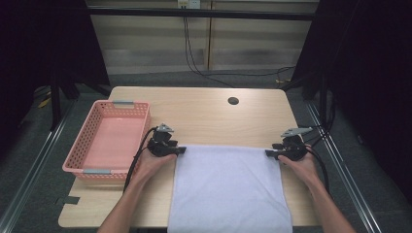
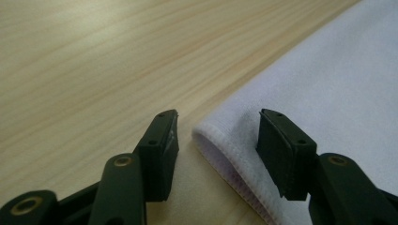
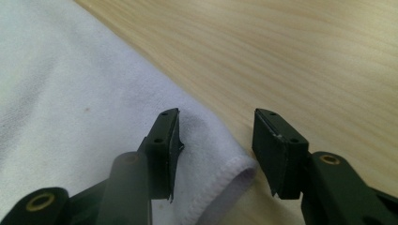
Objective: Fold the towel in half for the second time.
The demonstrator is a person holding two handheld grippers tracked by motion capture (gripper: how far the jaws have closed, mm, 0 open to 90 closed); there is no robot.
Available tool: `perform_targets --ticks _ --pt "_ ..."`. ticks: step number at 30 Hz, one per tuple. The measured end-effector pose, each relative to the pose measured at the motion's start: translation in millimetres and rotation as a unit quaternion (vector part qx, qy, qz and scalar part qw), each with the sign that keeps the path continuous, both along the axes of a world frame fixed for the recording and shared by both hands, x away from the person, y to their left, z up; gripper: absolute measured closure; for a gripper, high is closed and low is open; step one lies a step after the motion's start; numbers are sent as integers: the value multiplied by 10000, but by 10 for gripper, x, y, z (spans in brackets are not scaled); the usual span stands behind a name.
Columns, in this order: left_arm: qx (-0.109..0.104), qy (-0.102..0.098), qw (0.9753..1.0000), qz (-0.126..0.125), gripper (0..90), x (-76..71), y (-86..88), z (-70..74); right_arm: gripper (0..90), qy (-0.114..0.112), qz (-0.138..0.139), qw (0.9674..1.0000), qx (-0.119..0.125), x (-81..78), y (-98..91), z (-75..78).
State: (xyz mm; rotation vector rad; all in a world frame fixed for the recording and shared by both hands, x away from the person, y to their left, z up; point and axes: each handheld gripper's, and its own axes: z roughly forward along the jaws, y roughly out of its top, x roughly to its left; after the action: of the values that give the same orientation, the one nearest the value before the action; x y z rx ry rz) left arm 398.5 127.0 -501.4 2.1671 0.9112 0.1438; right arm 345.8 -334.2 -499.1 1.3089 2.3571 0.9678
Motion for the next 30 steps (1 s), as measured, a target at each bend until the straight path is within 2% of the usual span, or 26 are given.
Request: perform_targets --ticks 2,5,8,10,12,13,16,18,20,23,28,30 --pt "87 -76 9999 -24 475 -3 -24 1 515 0 -2 10000 4 -3 0 -12" --pt "67 -76 9999 -104 485 -5 -23 -2 539 15 30 10000 48 -13 -7 -16" --pt "-36 -21 9998 -177 565 -25 -34 -7 564 54 84 9999 78 -45 -1 -10" --pt "-119 -6 9994 -317 672 -43 -49 -20 575 147 157 9995 213 -66 -21 -7" --pt "-189 77 9991 -362 767 -53 -56 -25 637 200 204 9992 274 -111 -44 -4" --pt "-209 126 9991 -357 787 -57 -61 -25 675 227 223 9992 229 -132 -52 4" --pt "-249 184 9991 -298 823 -62 -58 -3 786 295 321 9985 346 -151 -69 7" --pt "-291 172 9991 -265 830 -62 -40 29 817 344 239 9984 387 -151 -68 24" --pt "-432 153 9987 -233 832 -51 -18 85 833 248 211 9986 414 -152 -78 71" --pt "-611 -27 9980 -175 834 -41 -7 224 842 26 115 9973 728 -116 -157 194" --pt "-694 -271 9971 -159 834 1 7 445 846 -268 25 9954 924 -62 -195 359" --pt "-826 -355 9959 -110 835 43 32 550 846 -343 -11 9943 1005 -39 -199 403"
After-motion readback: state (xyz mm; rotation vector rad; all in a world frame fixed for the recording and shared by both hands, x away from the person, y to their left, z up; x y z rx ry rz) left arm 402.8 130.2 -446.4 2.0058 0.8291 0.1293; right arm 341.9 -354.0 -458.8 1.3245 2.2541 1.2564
